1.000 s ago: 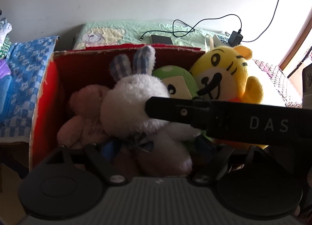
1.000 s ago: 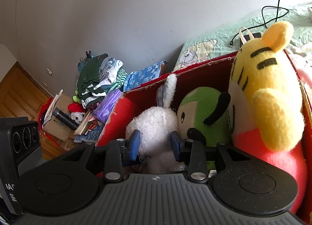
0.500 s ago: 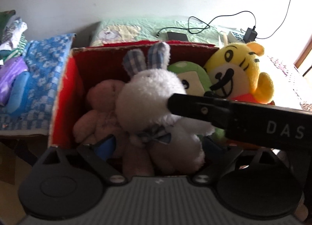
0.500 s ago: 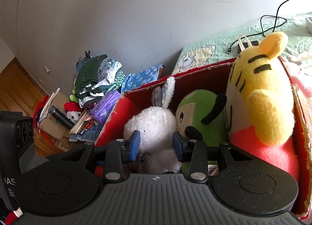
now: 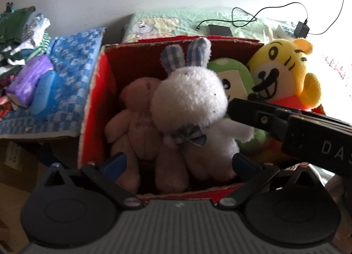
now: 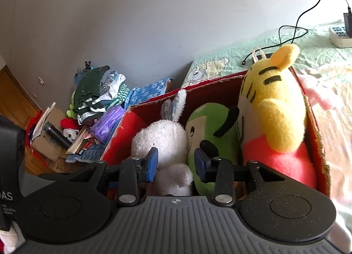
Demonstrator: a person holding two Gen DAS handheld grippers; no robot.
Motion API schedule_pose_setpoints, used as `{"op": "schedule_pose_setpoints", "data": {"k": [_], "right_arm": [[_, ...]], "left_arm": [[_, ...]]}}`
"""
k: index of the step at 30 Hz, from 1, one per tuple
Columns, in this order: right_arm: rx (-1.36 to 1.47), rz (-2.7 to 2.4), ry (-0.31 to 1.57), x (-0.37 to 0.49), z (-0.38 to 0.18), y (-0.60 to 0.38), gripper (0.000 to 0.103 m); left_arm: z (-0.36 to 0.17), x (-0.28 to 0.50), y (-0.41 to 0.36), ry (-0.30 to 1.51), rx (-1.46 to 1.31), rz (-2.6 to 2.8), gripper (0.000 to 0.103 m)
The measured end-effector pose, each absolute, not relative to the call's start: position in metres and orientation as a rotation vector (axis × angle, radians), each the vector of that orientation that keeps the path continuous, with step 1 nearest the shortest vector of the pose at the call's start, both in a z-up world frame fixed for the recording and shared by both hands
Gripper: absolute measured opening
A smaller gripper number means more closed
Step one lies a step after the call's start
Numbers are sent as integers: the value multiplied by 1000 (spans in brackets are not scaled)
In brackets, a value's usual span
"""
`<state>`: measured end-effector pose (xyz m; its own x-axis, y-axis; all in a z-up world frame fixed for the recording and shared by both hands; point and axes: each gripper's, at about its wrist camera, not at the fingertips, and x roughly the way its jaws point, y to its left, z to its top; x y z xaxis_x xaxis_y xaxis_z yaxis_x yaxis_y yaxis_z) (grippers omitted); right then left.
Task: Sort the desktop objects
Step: 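Open both grippers to release the bunny and withdraw upward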
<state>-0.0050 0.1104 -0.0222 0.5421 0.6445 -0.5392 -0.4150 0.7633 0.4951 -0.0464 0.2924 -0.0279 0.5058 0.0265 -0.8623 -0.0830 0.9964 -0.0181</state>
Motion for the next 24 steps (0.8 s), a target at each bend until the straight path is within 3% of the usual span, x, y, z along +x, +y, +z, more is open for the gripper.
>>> {"op": "schedule_pose_setpoints", "data": {"k": [24], "right_arm": [[366, 564, 717, -45, -16, 77, 42]], "left_arm": [[1, -74, 277, 956, 3, 284, 102]]}}
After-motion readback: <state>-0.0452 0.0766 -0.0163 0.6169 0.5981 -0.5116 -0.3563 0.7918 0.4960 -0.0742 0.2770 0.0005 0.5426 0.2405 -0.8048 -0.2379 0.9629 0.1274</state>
